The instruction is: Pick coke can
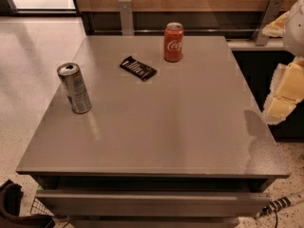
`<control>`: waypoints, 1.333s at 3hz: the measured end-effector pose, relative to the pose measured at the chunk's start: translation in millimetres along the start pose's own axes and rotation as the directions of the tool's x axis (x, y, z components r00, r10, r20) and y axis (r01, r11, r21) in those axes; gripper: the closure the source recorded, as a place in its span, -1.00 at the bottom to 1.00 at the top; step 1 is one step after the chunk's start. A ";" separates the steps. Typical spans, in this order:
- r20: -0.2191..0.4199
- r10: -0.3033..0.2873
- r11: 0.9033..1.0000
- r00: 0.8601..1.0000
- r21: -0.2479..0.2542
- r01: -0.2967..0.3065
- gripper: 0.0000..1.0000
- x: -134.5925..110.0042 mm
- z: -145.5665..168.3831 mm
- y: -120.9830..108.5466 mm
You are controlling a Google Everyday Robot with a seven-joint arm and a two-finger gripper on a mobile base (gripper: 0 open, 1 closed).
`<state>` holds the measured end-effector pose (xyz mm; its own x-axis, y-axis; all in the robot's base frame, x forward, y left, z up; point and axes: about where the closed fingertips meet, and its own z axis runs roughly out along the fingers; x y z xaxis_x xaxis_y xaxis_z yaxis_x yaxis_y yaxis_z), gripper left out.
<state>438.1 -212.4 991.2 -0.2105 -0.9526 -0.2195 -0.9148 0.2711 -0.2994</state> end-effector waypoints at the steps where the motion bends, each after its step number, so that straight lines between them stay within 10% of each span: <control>1: 0.000 0.000 1.000 1.000 0.000 0.000 -1.00 0.0 0.0 -0.1; 3: 0.228 0.127 0.980 0.965 0.119 -0.157 -1.00 6.7 39.5 -48.9; 4: 0.383 0.210 0.955 0.899 0.117 -0.273 -1.00 1.7 69.1 -68.5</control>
Offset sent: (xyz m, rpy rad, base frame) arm 0.0504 -0.0191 -0.0059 0.1511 -0.2010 -0.0623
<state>524.3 -223.0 947.2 -0.2489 -0.7472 -0.6163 -0.7759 0.5347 -0.3349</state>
